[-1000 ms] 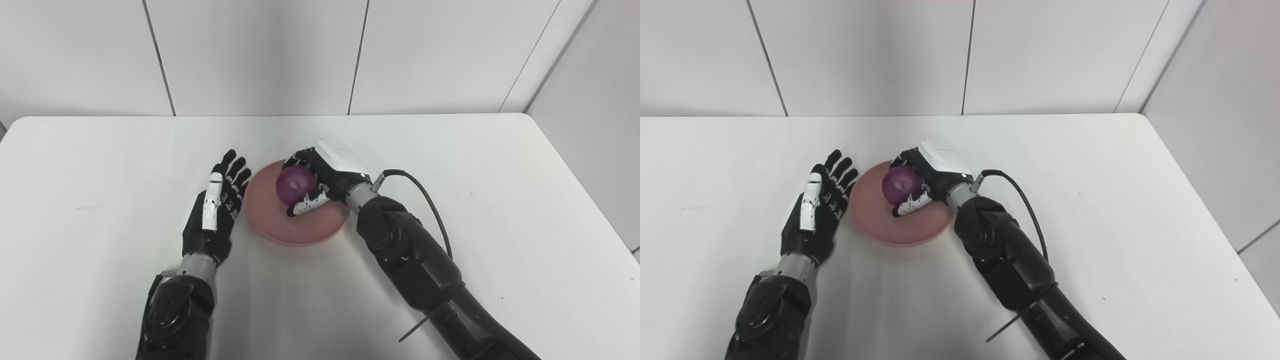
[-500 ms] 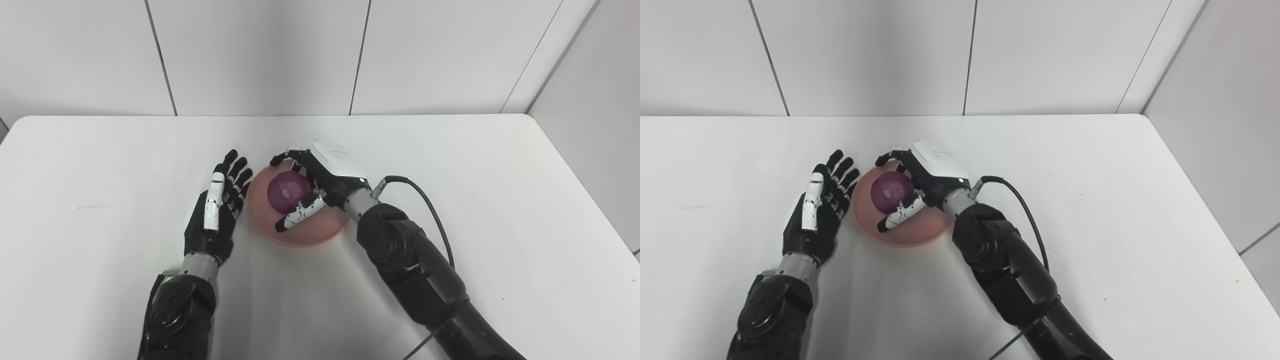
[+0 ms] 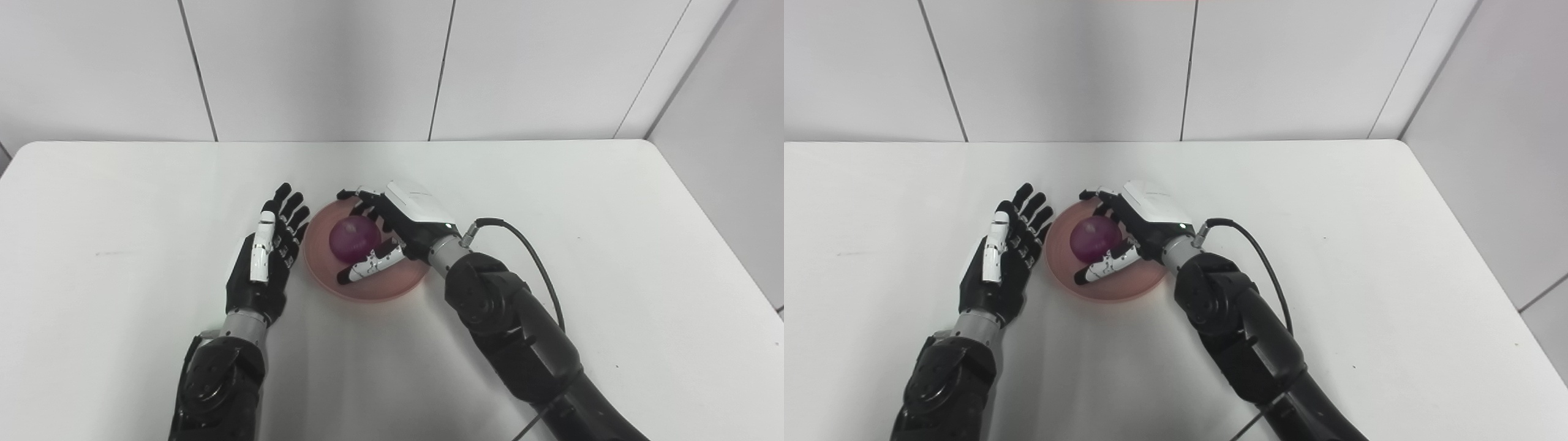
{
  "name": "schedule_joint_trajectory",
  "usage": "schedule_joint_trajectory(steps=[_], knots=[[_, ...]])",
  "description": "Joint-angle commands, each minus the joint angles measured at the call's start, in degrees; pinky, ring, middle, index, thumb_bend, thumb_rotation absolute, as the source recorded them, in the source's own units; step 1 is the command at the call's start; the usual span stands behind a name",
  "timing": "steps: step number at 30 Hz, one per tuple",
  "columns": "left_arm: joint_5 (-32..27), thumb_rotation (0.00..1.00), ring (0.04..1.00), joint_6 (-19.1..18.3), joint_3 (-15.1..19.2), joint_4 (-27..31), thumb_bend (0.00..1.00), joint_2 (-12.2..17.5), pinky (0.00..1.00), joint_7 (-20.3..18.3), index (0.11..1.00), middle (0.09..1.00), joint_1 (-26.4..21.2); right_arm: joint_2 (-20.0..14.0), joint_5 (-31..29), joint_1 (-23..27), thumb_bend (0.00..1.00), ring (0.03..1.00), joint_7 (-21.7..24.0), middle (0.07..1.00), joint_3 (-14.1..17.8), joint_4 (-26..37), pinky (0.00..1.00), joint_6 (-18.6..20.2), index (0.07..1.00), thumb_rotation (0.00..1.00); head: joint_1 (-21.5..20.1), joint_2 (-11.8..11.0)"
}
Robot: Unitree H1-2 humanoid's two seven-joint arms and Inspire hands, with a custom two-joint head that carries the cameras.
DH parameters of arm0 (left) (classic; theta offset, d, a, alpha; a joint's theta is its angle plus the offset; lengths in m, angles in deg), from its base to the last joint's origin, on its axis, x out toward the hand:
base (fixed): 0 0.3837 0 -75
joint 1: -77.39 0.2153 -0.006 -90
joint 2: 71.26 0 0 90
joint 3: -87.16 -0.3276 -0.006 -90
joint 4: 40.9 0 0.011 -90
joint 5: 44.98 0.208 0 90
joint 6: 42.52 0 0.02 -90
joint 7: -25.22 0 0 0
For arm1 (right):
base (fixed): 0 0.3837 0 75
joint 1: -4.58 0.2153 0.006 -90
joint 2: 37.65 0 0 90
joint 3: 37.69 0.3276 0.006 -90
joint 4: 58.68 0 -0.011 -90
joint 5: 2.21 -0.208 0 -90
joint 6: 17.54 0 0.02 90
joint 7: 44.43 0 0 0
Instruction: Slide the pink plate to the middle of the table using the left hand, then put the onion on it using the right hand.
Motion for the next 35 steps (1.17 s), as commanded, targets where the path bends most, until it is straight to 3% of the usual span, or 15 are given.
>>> schedule_joint_trajectory(steps=[1,8,13,20,24,28,35], knots=[[0.08,1.0,0.959,-0.73,0.03,-0.18,0.49,-0.21,0.94,0.29,0.946,0.966,0.46,-0.47,0.91,1.81,1.0,0.854,-0.52,0.886,0.41,2.5,0.8,-1.24,0.896,0.47,0.03,-0.07],[-0.08,1.0,0.956,-0.3,-0.01,-0.51,0.49,-0.03,0.94,-0.13,0.949,0.966,0.44,-1.61,0.68,1.45,1.0,0.935,0.05,0.964,0.71,3.47,0.93,-1.48,0.978,0.59,0.07,-0.2],[-0.11,1.0,0.955,-0.42,0.04,-0.45,0.48,-0.14,0.94,0.03,0.945,0.962,0.42,-1.95,-1.3,0.55,1.0,0.959,-0.91,0.983,2.26,4.29,0.92,-2.53,0.998,0.67,0.04,-0.33],[-0.06,1.0,0.951,-0.2,0.07,-0.57,0.48,-0.22,0.94,0.13,0.942,0.959,0.41,-0.72,-7.02,-2.01,1.0,0.963,-5.52,0.984,6.97,5.87,0.93,-6.02,1.0,0.7,-0.17,-0.73],[0.12,1.0,0.953,0.06,0.05,-0.82,0.47,-0.13,0.95,0.13,0.944,0.963,0.39,0.35,-11.07,-4.04,1.0,0.964,-7.64,0.993,10.68,8.34,0.85,-6.4,1.0,0.73,-0.28,-0.96],[-0.03,1.0,0.951,0.29,0.25,-1.33,0.48,-0.08,0.95,0.11,0.943,0.963,0.24,0.93,-13.78,-6.43,0.95,0.951,-10.45,0.991,13.87,10.53,0.87,-7.53,1.0,0.85,-0.4,-1.13],[-0.45,1.0,0.953,0.19,0.49,-1.11,0.47,0.13,0.95,-0.34,0.946,0.965,0.31,2.22,-16.67,-10.46,0.84,0.946,-12.88,0.995,17.56,13.16,0.87,-6.07,1.0,0.99,-0.39,-1.38]])
